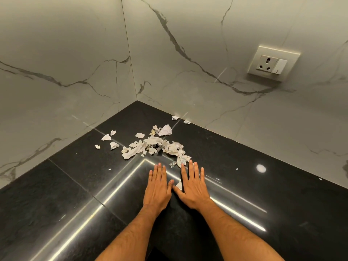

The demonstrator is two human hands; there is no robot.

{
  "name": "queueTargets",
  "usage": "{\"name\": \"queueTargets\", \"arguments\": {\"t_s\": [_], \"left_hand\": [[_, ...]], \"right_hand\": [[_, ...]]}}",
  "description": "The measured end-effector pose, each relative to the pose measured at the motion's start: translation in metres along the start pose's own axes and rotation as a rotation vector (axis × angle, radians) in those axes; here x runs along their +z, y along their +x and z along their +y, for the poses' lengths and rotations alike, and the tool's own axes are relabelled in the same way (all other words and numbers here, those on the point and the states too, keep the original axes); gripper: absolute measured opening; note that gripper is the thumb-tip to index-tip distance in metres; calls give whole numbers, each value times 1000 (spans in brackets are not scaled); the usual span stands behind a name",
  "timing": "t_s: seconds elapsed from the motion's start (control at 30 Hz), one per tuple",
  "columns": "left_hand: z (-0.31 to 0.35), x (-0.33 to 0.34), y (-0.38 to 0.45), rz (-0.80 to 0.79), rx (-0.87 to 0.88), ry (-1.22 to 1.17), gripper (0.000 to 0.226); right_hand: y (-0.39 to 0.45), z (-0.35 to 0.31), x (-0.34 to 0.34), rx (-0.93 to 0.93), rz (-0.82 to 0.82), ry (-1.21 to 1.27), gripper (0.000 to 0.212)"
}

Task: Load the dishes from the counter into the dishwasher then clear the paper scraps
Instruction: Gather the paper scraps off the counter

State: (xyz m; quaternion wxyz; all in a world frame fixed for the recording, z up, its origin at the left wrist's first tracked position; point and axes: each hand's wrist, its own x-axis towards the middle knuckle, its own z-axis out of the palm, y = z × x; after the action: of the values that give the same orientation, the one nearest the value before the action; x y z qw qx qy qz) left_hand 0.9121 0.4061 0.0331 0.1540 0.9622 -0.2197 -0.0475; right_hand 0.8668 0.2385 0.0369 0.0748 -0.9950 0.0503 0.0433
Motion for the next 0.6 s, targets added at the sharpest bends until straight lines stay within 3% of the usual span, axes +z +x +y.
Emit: {"name": "queueTargets", "arguments": {"t_s": [0.17,0.6], "left_hand": [[-4,-5,25,17,-27,-8,76],[-50,-16,125,142,-100,-85,74]], "right_hand": [[31,0,-4,-65,18,21,88],[157,-10,-17,-276,1,-15,86]]}}
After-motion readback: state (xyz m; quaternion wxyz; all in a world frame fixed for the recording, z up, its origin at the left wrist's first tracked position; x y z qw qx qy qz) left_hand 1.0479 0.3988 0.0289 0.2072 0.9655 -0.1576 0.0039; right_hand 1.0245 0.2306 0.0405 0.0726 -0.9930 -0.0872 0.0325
